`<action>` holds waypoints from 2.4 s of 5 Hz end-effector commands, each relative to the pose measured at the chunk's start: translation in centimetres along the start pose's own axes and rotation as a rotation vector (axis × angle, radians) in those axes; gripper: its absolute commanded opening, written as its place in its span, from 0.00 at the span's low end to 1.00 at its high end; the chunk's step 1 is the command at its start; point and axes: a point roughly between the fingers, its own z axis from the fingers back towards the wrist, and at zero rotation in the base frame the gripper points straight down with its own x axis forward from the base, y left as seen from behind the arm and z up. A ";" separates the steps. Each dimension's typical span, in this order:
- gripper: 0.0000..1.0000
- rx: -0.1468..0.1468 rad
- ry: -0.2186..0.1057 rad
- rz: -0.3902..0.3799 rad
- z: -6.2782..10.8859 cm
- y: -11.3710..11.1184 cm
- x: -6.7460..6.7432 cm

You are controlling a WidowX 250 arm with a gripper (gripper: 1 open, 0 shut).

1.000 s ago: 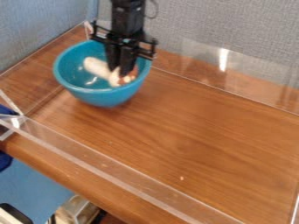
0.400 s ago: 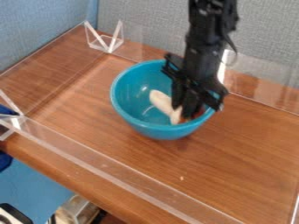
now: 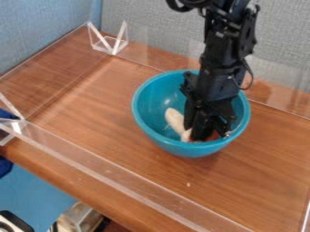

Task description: Remove the mushroom from inside the blue bowl and put it on the table

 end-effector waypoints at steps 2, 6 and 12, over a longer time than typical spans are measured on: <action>0.00 0.001 -0.007 -0.034 0.3 1.1 0.4; 0.00 0.008 0.003 -0.053 -0.3 2.8 0.0; 0.00 0.109 -0.129 0.215 5.7 2.8 0.4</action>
